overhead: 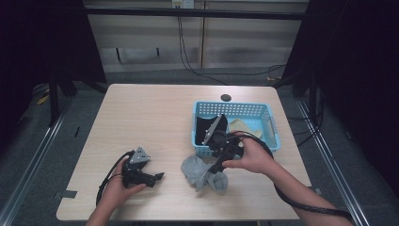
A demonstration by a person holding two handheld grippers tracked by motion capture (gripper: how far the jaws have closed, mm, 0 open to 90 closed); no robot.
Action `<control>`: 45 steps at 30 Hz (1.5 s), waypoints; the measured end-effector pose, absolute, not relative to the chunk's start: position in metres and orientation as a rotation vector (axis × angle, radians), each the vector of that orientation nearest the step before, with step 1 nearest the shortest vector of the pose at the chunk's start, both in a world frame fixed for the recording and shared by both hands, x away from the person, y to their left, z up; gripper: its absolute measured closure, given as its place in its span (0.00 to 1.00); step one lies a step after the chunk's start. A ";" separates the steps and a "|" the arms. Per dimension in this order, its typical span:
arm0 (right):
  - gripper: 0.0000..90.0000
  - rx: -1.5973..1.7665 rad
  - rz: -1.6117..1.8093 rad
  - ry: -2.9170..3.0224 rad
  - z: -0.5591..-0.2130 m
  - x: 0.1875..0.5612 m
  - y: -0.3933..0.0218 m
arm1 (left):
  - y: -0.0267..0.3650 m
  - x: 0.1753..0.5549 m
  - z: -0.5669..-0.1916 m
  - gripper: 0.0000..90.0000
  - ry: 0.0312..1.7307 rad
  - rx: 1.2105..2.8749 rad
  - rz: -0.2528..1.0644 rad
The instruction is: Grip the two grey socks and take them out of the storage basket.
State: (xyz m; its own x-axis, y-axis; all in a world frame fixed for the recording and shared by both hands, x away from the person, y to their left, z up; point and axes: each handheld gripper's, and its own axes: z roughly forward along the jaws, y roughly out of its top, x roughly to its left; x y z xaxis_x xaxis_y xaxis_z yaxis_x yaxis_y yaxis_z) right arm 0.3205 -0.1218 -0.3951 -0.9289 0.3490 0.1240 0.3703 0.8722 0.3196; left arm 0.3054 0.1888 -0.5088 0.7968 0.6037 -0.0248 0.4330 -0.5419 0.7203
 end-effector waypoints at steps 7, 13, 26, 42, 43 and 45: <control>0.32 -0.613 -0.527 -2.983 -0.399 0.314 -0.136 | 0.189 0.305 -0.509 0.14 0.762 2.229 0.292; 0.31 -0.643 -0.520 -2.996 -0.401 0.310 -0.148 | 0.189 0.305 -0.509 0.14 0.759 2.232 0.292; 0.30 -0.741 -0.560 -2.965 -0.417 0.302 -0.179 | 0.189 0.305 -0.509 0.14 0.761 2.229 0.292; 0.30 -0.895 -0.599 -2.954 -0.445 0.290 -0.224 | 0.189 0.305 -0.509 0.14 0.759 2.229 0.293; 0.30 -0.894 -0.598 -2.962 -0.447 0.289 -0.226 | 0.189 0.305 -0.509 0.14 0.759 2.229 0.293; 0.30 -0.907 -0.632 -2.946 -0.450 0.288 -0.231 | 0.189 0.305 -0.509 0.14 0.758 2.227 0.292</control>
